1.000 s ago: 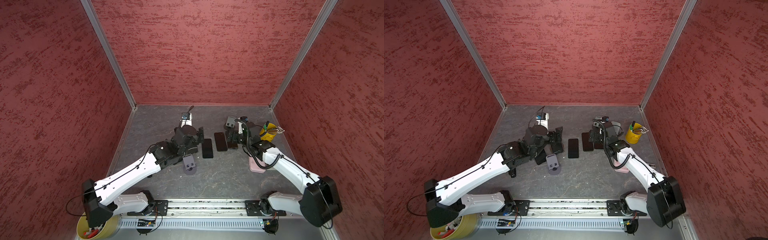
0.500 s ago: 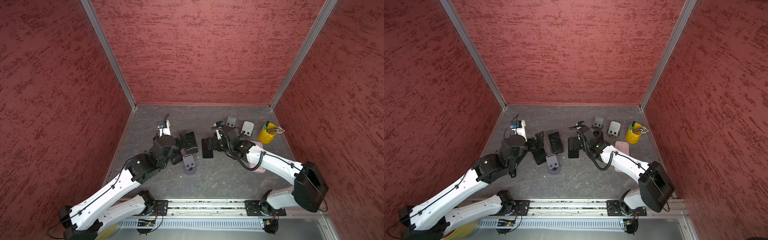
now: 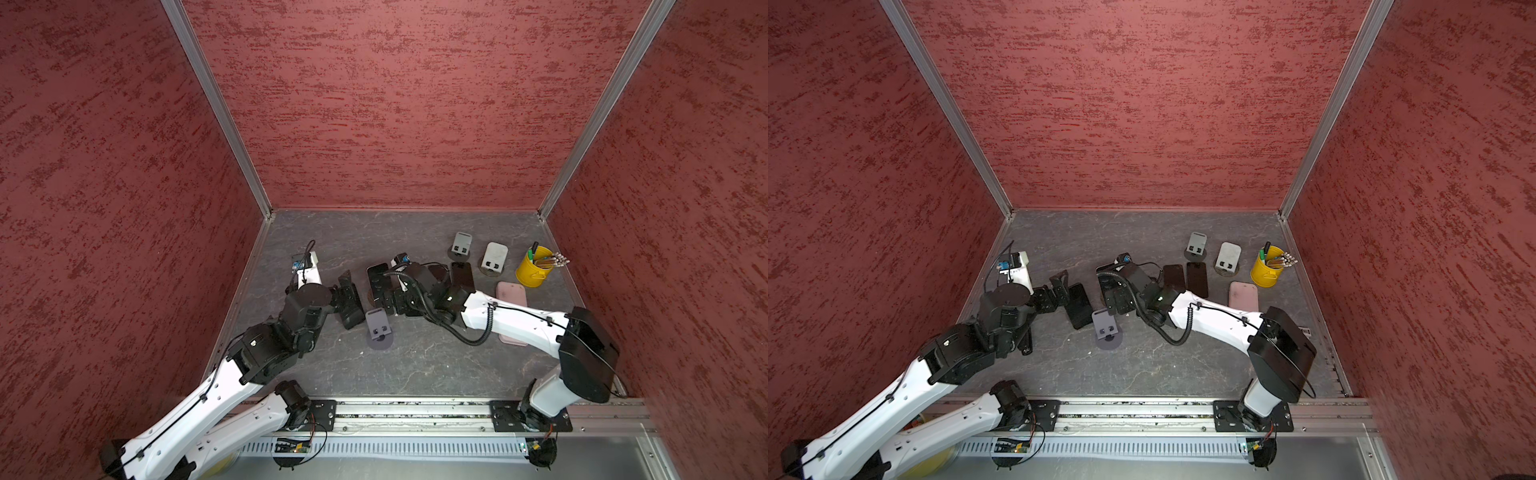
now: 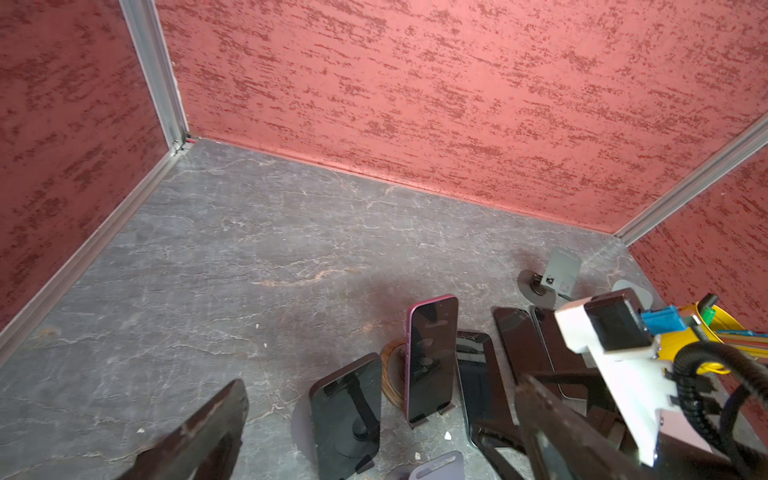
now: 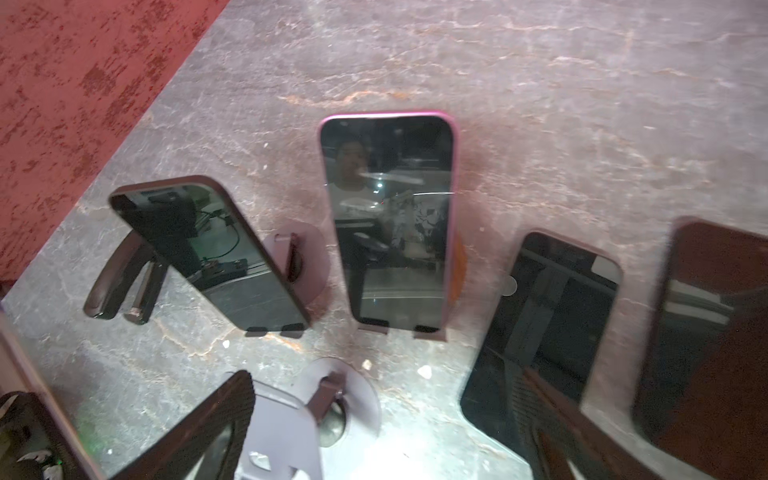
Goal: Remove the phone from the phone stand
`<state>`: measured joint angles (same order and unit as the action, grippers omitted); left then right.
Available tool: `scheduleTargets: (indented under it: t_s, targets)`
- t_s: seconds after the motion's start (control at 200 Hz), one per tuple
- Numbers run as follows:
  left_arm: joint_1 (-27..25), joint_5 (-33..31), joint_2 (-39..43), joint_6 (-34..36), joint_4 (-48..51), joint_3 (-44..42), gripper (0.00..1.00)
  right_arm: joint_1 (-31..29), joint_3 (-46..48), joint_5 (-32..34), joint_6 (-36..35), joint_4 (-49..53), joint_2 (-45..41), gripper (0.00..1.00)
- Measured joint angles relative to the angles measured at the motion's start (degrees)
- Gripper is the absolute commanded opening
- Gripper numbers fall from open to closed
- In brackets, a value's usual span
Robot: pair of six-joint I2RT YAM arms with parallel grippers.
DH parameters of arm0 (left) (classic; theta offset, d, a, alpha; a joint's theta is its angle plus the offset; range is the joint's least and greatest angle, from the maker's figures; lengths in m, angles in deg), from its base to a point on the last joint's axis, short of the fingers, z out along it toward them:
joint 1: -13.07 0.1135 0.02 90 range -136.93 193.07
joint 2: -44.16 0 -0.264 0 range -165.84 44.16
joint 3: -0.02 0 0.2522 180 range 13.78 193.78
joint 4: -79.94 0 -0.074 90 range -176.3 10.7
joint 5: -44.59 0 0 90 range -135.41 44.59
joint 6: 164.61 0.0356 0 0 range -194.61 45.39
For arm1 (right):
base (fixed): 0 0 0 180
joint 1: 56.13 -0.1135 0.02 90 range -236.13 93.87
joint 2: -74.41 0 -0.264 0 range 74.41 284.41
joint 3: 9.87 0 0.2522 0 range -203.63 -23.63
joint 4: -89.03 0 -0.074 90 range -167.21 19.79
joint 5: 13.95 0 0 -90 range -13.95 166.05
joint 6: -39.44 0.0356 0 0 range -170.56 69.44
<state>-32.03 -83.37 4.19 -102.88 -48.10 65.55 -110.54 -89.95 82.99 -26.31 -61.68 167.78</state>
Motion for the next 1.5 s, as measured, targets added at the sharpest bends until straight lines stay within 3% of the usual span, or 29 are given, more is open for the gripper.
scheduleTargets:
  t_s: [0.401, 0.817, 1.187, 1.343, 1.498]
  targets:
    - [0.9, -0.9, 4.9, 0.3, 1.8, -1.0, 1.0, -5.7, -5.3, 1.0, 1.9, 2.8, 7.6, 0.99]
    - [1.1, -0.9, 5.7, 0.9, 2.2, -2.4, 1.0, -9.9, -10.1, 8.4, 6.3, 9.7, 12.8, 0.93]
    - [1.4, -0.7, 7.1, 1.1, 2.1, -3.2, 1.0, -11.2, -11.8, 10.4, 9.8, 12.0, 16.1, 0.75]
    - [1.7, -0.7, 7.1, 1.1, 2.1, -3.2, 0.99, -11.3, -11.8, 10.3, 10.2, 12.2, 16.3, 0.6]
    - [1.8, -0.4, 7.1, 1.1, 2.1, -3.3, 1.0, -11.3, -11.8, 10.3, 10.3, 12.2, 16.3, 0.55]
